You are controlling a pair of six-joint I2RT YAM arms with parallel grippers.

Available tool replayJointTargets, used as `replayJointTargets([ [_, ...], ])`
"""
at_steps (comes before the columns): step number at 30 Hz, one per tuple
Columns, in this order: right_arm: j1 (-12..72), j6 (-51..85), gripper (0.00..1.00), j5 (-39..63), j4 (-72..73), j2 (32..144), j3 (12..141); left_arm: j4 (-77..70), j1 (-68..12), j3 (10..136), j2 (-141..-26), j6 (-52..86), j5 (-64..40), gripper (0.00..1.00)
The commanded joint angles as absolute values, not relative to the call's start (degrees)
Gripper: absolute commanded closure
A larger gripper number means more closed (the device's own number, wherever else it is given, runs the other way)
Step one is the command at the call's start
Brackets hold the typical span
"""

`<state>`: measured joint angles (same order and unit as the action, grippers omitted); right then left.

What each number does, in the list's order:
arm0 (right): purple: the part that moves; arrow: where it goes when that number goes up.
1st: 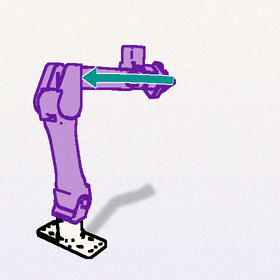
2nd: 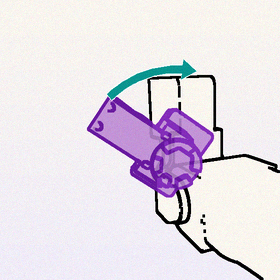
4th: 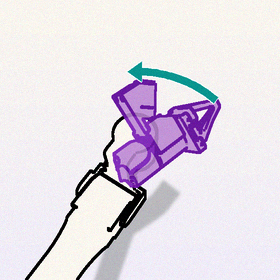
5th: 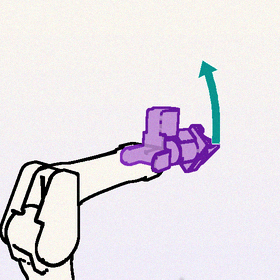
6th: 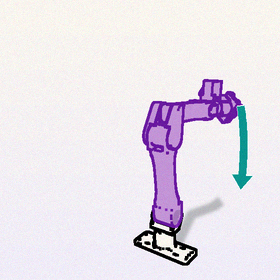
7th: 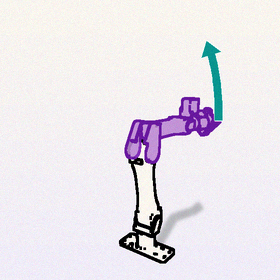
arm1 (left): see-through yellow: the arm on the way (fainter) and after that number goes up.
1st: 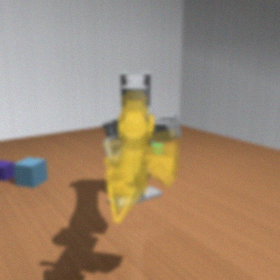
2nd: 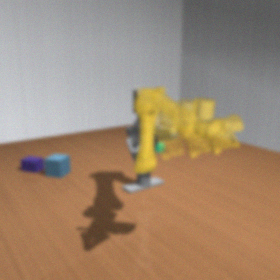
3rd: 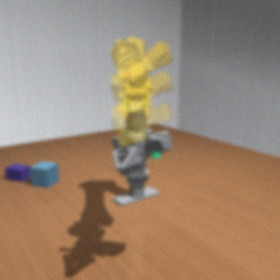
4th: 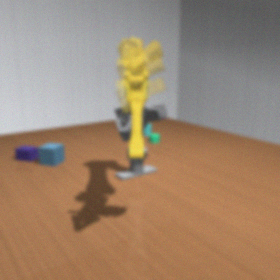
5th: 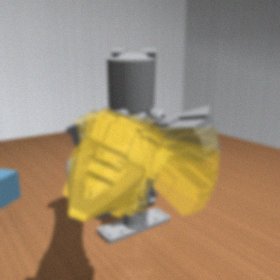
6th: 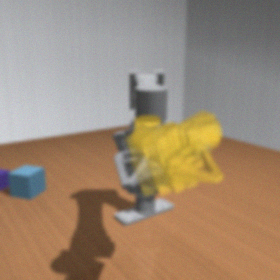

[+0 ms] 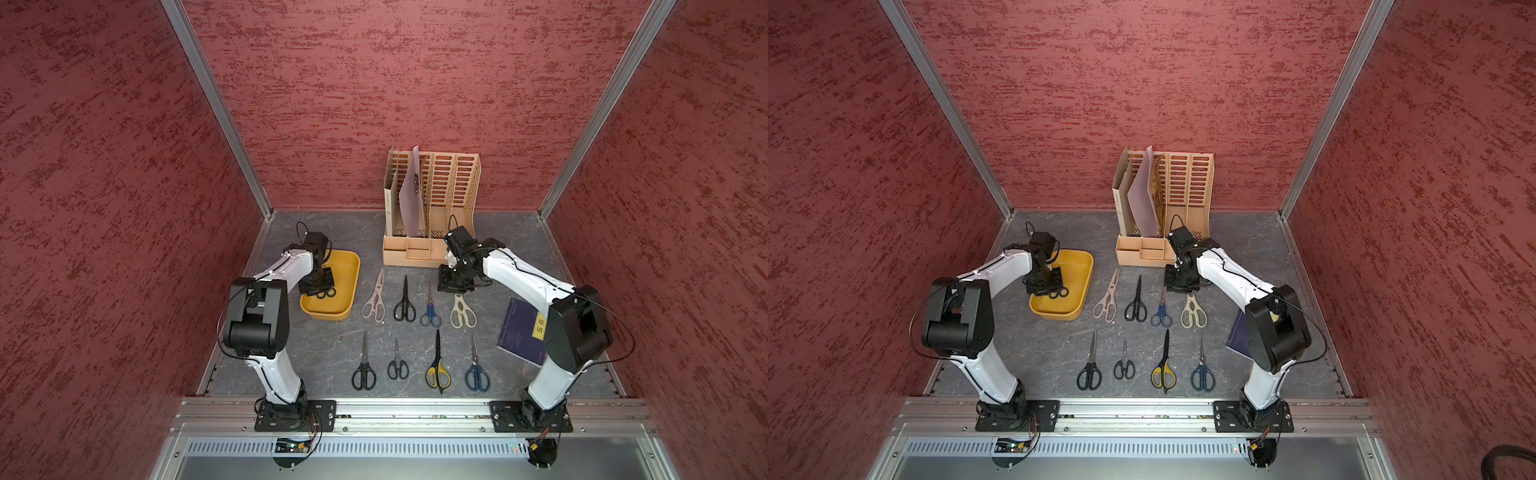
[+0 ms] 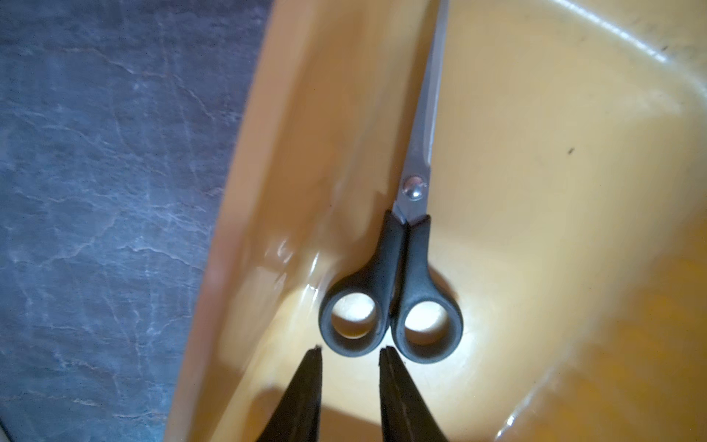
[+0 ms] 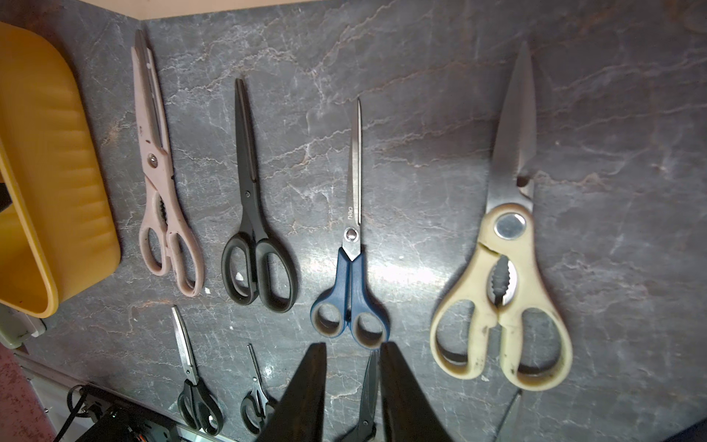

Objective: Take the scissors out of the storage box
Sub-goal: Pick up the scissors from the storage box.

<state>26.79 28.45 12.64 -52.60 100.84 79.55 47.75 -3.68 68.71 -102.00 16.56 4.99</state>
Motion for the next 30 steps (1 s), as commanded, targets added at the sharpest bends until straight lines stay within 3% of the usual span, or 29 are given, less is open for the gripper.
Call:
replayJointTargets([
  [1,27.0,27.6,0.71,12.7,-53.1,102.0,82.2,47.7,-4.0,70.4,-101.0,15.5,4.2,0.69],
  [9,27.0,26.7,0.72,12.4,-53.5,103.2,83.4,47.0,-6.7,70.3,-102.2,17.9,5.6,0.7],
  [30,26.9,25.1,0.71,10.7,-55.5,103.2,84.1,40.2,-4.9,65.2,-107.4,17.4,3.7,0.71],
])
